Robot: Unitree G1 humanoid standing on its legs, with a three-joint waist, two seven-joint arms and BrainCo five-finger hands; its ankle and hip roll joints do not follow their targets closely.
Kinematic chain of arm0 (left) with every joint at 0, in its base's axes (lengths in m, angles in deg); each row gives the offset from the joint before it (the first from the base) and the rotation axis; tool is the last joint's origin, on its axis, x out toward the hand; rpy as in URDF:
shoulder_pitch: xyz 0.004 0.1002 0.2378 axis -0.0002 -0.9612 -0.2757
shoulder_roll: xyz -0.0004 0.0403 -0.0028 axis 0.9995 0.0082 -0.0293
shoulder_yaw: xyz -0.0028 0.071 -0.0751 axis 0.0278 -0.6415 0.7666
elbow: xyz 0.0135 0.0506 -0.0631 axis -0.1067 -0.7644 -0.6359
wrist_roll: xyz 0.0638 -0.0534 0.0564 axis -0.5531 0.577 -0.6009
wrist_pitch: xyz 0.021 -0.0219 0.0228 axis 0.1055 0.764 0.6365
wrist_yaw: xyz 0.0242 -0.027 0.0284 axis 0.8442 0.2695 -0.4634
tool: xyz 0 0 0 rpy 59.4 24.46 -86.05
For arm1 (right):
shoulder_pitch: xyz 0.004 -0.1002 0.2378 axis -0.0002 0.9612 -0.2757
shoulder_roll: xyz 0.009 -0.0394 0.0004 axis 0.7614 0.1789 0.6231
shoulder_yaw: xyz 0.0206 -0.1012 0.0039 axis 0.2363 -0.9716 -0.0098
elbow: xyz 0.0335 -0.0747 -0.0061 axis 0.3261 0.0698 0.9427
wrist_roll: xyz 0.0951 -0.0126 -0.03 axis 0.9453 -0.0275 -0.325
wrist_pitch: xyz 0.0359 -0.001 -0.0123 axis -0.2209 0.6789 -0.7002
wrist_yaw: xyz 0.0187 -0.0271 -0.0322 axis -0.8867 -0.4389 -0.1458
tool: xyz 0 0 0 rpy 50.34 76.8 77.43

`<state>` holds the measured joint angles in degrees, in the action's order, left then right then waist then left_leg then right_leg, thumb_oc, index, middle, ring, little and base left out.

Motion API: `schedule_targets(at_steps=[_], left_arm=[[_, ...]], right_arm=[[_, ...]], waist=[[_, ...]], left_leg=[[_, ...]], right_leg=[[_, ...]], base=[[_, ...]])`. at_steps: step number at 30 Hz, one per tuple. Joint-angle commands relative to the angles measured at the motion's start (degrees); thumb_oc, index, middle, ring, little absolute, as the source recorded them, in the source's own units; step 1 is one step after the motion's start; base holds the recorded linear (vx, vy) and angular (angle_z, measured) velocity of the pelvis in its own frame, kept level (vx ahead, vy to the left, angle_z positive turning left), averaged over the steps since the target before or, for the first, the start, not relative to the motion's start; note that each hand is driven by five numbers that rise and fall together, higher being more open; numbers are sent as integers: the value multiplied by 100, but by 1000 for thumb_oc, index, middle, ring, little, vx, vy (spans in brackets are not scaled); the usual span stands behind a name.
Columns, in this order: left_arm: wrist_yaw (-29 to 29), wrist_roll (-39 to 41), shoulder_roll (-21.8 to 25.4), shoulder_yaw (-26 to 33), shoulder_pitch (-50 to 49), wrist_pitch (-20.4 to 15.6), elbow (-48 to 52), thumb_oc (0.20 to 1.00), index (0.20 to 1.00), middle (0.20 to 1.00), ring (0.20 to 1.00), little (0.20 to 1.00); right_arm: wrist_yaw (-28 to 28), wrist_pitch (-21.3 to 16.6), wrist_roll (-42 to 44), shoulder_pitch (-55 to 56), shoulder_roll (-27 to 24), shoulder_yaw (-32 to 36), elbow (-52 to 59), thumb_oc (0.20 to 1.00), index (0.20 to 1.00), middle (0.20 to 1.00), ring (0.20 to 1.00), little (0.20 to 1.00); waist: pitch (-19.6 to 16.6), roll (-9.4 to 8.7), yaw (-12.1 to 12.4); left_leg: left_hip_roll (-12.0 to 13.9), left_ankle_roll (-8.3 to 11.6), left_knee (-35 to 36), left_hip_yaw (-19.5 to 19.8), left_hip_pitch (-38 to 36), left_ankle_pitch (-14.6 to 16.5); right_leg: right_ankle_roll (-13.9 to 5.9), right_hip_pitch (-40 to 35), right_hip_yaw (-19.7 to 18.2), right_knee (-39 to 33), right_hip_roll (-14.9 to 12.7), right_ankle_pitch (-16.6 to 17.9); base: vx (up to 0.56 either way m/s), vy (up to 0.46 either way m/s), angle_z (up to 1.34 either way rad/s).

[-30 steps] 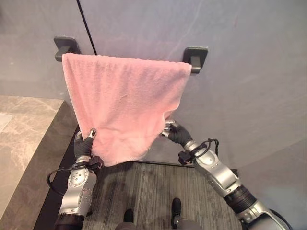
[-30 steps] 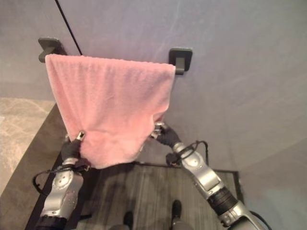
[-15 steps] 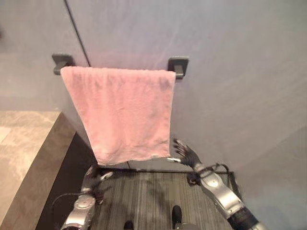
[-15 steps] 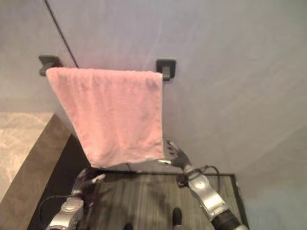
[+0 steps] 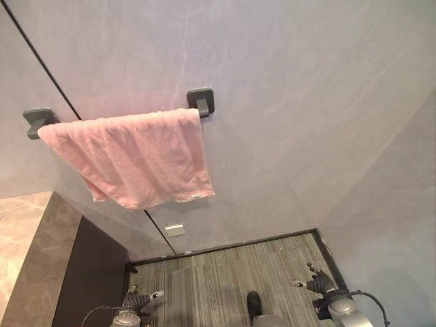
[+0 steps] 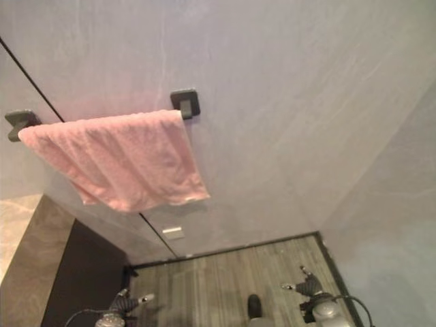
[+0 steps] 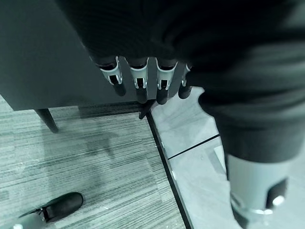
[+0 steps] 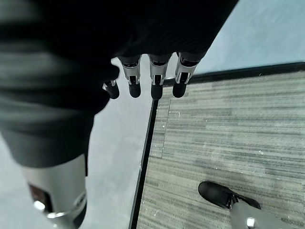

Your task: Put brush and paste in cup on sink, flatten towel.

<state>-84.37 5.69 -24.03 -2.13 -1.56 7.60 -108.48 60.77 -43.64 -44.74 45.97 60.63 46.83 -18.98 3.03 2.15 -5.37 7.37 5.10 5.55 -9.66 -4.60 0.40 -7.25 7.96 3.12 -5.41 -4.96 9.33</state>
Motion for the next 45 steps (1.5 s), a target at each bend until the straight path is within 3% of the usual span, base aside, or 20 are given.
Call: schedule_targets(at_steps=[1,8,11,14,22,28,31,35,40,45], left_arm=[[-92,-265,510,-12,46,-176,373,1000,1000,1000,1000,1000],[-95,-1052,909,-123,-269,-230,1520,1000,1000,1000,1000,1000],[-148,-1985,1623,-116,-684,-535,2932,1000,1000,1000,1000,1000],[-170,-2404,2225,99,-1019,-791,3956,1000,1000,1000,1000,1000],[-200,-1431,3301,922,-1202,-1561,6488,1000,1000,1000,1000,1000],[-518,-1547,3876,1447,-1328,-1705,6877,1000,1000,1000,1000,1000],[-818,-1815,4228,1670,-1222,-1740,6849,1000,1000,1000,1000,1000],[-1276,-1904,4210,2082,-1052,-1638,6778,1000,1000,1000,1000,1000],[-1369,-2112,4040,2393,-975,-1467,6816,1000,1000,1000,1000,1000],[-1346,-2076,4051,2150,-343,-1383,6554,1000,1000,1000,1000,1000]], right_arm=[[133,-314,280,-84,122,215,647,1000,1000,1000,1000,1000],[233,-554,106,165,-121,536,1471,1000,1000,1000,1000,1000],[683,-1130,-447,600,-415,1160,2641,1000,1000,1000,1000,1000],[929,-1455,-675,771,-502,1557,3415,1000,1000,1000,1000,1000],[1553,-2201,-1084,488,-735,1989,5470,1000,1000,1000,1000,1000],[1757,-2361,-1439,-27,-1202,1461,5815,1000,1000,1000,1000,1000],[1841,-2254,-1656,-756,-1671,764,5569,1000,1000,1000,1000,1000],[1558,-2006,-1744,-2166,-2472,-225,5489,1000,1000,1000,1000,1000],[1289,-1752,-1884,-3298,-2337,-810,5407,1000,1000,1000,1000,1000],[908,-1449,-2068,-3979,-2351,-1286,5032,1000,1000,1000,1000,1000]], waist=[[13,-192,-34],[36,-172,-51],[49,-124,-94],[44,-104,-114],[-31,-132,-80],[-81,-186,39],[-90,-215,175],[-102,-297,447],[-56,-385,698],[-21,-472,781]], left_leg=[[179,283,-55,164,460,-422],[190,278,-55,147,458,-403],[187,276,-55,132,444,-375],[197,283,-55,130,435,-364],[206,310,-55,131,422,-344],[197,337,-55,169,407,-342],[171,333,-55,206,381,-348],[131,322,-55,270,340,-352],[76,300,-55,370,466,-385],[45,331,-55,516,650,-438]], right_leg=[[-464,-610,-206,41,-673,-372],[-488,-602,-199,41,-686,-381],[-528,-606,-186,41,-692,-395],[-563,-618,-163,41,-699,-407],[-631,-629,-148,41,-733,-379],[-625,-676,-95,41,-748,-385],[-616,-744,-53,41,-768,-391],[-596,-823,13,41,-806,-397],[-565,-795,110,41,-827,-370],[-532,-772,235,41,-830,-375]], base=[[1,-12,-6],[-3,-7,0],[4,1,2],[0,0,0],[-9,2,1],[-2,-2,1],[-13,-4,6],[7,-3,18],[4,-1,15],[18,-16,18]])
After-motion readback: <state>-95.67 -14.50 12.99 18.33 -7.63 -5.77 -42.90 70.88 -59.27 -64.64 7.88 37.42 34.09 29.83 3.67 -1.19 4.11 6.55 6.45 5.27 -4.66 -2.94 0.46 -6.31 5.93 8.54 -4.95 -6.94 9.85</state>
